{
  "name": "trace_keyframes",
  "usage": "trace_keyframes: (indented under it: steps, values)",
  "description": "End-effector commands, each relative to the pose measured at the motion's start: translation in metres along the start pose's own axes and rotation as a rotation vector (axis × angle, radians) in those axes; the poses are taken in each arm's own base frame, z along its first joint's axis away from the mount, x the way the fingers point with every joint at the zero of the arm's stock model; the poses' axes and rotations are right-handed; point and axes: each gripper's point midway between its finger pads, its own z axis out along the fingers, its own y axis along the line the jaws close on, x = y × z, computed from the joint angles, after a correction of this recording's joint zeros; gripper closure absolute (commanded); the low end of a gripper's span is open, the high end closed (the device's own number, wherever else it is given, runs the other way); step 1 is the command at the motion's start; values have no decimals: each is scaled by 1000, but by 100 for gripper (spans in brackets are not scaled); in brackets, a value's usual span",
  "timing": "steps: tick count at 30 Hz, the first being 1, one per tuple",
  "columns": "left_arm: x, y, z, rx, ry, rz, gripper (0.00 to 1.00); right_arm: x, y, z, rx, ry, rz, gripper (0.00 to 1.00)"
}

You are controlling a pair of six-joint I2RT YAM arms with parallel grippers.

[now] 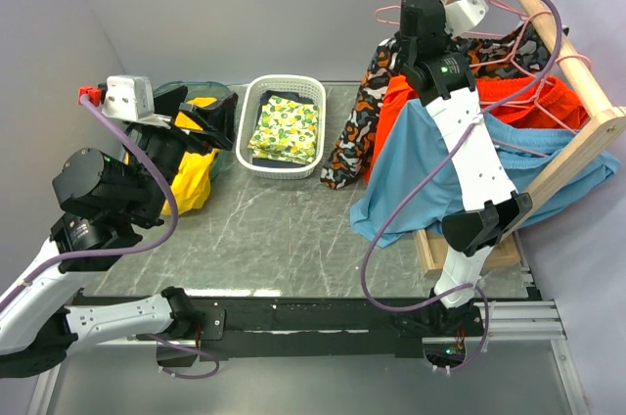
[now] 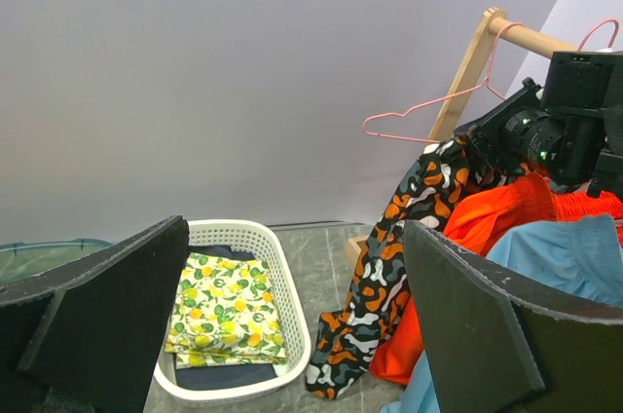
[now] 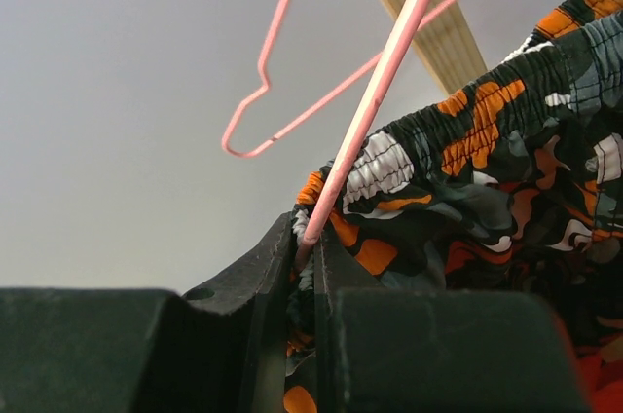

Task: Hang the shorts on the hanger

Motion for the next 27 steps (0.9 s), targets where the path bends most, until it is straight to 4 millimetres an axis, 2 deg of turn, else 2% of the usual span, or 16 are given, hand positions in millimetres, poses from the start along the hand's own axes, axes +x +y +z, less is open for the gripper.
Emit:
trace_keyframes:
  steps: [1, 6, 11, 12, 13, 15, 16, 17, 20, 21, 22, 24, 25, 27]
  values:
    - [-8, -2, -1, 20, -30, -9, 4, -27, -13, 0, 38, -65, 74, 100]
    - [-6, -2, -2, 22, -29, -8, 4, -24, -24, 1, 64, -57, 92, 100]
    - [-4, -3, -2, 25, -26, -5, 3, -26, -26, -4, 43, -49, 111, 100]
    - [-4, -3, -2, 26, -26, -6, 4, -26, -26, -4, 41, -47, 109, 97]
    - [-5, -3, -2, 26, -28, -10, 4, -26, -25, -5, 38, -44, 108, 86]
    - [-5, -2, -3, 26, -26, -11, 4, -29, -22, -10, 20, -37, 111, 78]
    - [-4, -3, -2, 26, -23, -11, 4, -31, -21, -12, 11, -35, 114, 69]
    - [-3, -3, -2, 26, -20, -11, 4, -31, -20, -14, 6, -31, 112, 63]
    - [3, -5, 0, 26, 0, -16, 3, -37, -17, -26, -21, -33, 123, 43]
    - [4, -5, 0, 23, 5, -19, 3, -42, -14, -37, -40, -37, 132, 38]
    - [8, -6, 1, 23, 14, -21, 3, -37, -15, -39, -43, -31, 122, 32]
    - [14, -9, 2, 28, 28, -44, 3, -43, -11, -52, -71, -43, 137, 27]
    - [19, -11, 2, 32, 42, -46, 4, -38, -9, -59, -72, -41, 129, 22]
    - [28, -12, 2, 26, 68, -70, 4, -41, -8, -69, -82, -49, 121, 18]
